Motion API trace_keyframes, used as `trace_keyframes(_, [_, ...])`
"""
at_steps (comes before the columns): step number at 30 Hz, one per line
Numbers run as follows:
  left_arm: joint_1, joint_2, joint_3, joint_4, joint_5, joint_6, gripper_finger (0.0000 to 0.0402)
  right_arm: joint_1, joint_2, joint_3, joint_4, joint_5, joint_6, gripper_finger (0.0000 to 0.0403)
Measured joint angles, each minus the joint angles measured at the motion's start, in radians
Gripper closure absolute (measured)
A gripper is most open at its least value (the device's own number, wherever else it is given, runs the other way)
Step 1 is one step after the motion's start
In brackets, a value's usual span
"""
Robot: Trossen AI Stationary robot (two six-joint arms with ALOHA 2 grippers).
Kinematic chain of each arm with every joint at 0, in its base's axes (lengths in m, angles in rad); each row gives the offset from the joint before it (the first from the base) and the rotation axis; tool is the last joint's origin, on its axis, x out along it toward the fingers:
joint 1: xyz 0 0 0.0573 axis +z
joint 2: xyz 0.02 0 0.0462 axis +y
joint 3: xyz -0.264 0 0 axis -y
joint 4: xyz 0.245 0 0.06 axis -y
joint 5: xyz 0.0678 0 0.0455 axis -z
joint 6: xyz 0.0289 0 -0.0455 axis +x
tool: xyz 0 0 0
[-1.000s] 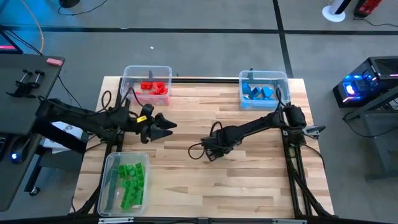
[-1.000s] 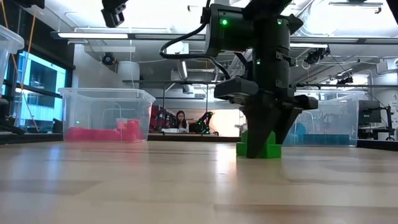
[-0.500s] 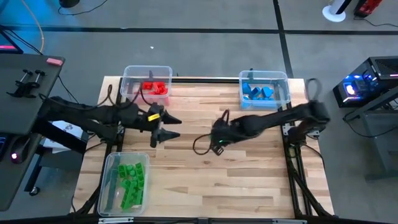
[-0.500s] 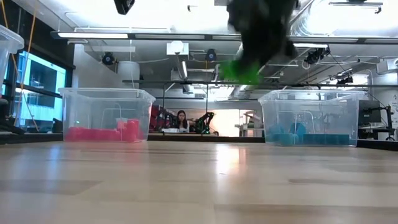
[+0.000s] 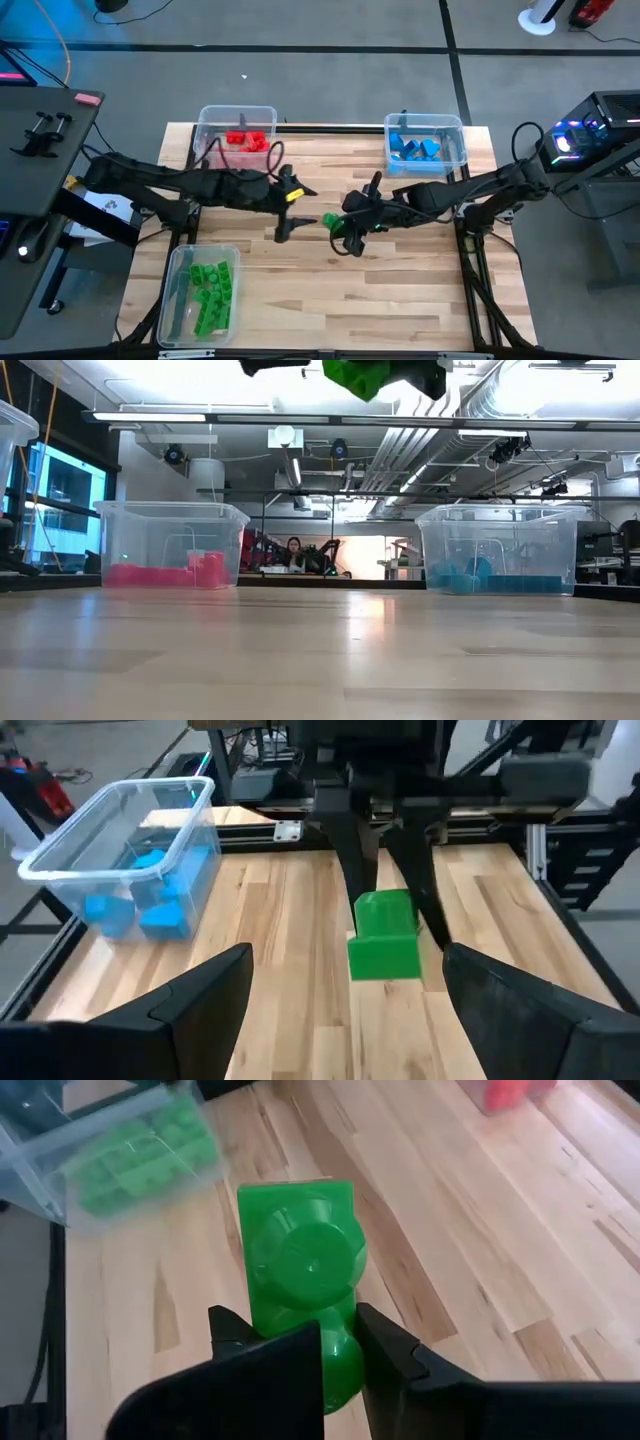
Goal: Sort blocks
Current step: Put the green game piece into the bottom left transparent bin
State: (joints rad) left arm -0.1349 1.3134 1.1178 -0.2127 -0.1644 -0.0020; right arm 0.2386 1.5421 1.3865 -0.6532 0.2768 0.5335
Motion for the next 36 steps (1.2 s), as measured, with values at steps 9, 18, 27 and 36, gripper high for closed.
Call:
trace_keyframes(9, [-0.001, 0.141, 0.071, 0.010, 0.114, -0.037, 0.0087, 0.005, 0.020, 0.000, 0.014, 0.008, -0.081, 0.0403])
trace_keyframes(18, [0.000, 0.212, 0.072, 0.054, 0.132, -0.145, 0.0087, 0.018, 0.040, 0.000, 0.049, 0.008, -0.216, 0.0403])
trace_keyframes(27, [-0.004, 0.198, 0.072, 0.002, 0.165, -0.203, 0.0147, 0.018, 0.041, 0.000, 0.051, 0.048, -0.247, 0.0403])
trace_keyframes(36, [0.003, 0.197, 0.071, 0.018, 0.178, -0.225, 0.0300, 0.018, 0.041, 0.000, 0.052, 0.010, -0.285, 0.0403])
